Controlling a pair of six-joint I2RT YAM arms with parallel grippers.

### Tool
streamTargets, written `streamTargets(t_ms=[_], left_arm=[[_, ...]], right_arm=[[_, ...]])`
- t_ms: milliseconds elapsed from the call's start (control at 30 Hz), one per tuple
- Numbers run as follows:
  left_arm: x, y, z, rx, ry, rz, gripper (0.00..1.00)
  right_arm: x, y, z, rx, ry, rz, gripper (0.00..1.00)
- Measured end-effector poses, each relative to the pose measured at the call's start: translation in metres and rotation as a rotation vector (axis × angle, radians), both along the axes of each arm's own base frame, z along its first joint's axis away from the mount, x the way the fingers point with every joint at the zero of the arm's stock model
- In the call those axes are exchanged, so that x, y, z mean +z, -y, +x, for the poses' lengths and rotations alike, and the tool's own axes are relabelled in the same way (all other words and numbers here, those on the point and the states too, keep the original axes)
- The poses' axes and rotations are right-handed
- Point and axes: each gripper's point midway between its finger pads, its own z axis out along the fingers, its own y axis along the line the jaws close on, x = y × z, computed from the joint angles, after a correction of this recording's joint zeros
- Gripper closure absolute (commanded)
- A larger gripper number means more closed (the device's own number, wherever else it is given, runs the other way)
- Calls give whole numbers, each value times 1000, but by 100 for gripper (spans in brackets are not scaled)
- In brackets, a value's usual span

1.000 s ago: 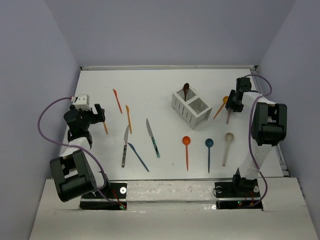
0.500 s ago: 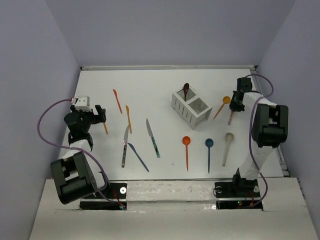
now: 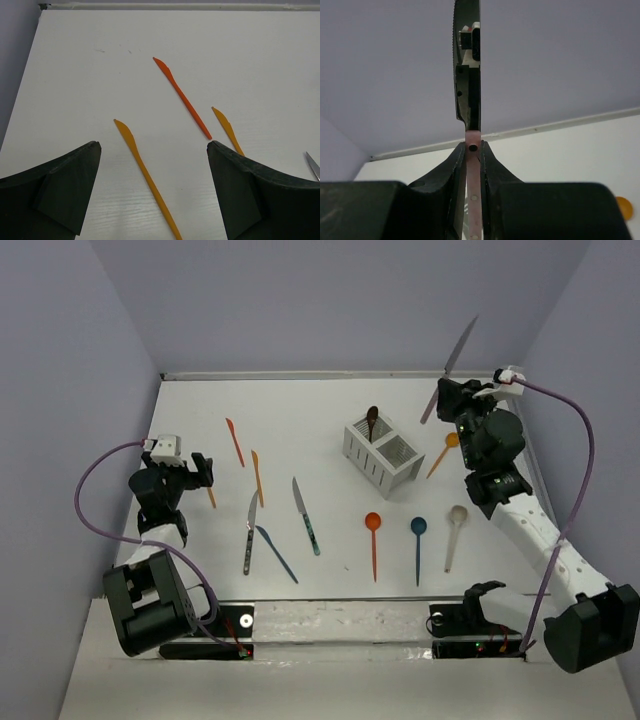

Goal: Sort the eating utensils into containers

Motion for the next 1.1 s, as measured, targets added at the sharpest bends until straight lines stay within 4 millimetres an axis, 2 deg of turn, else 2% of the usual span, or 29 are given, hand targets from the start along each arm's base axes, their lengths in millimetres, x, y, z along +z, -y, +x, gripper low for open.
streamTargets(t_ms=[33, 100, 167, 233, 333, 400, 733, 900, 933, 967, 1067, 1100], left_arm=[[0, 1, -2, -3, 3, 0, 1], [2, 3, -5, -9, 14, 4, 1], [4, 5, -7, -14, 24, 8, 1], [6, 7, -9, -23, 38, 13, 1], [8, 9, -11, -32, 50, 19, 1], [8, 10, -11, -34, 51, 21, 1], [9, 12, -11, -51, 59, 23, 1], [9, 13, -12, -52, 62, 24, 1], [9, 13, -12, -52, 63, 25, 1], [8, 13, -13, -52, 62, 25, 1], [8, 14, -14, -55, 61, 26, 1], [8, 14, -14, -55, 62, 27, 1]], right_arm=[[7, -11, -2, 17, 38, 20, 100], [4, -29, -2, 26, 79, 57, 100], [-24, -45, 7, 20, 39, 55, 100], [-62, -58, 19, 2, -30, 38, 100], [-105, -67, 29, -15, -119, 24, 100], [-126, -68, 31, -41, -157, 27, 100], [-168, -44, 15, -191, -191, 77, 100], [-196, -57, 11, -217, -243, 49, 100], [-199, -61, 10, -211, -249, 42, 95], [-205, -65, 8, -214, -259, 29, 79], [-205, -69, 6, -217, -255, 35, 57], [-204, -69, 6, -222, -250, 46, 54]])
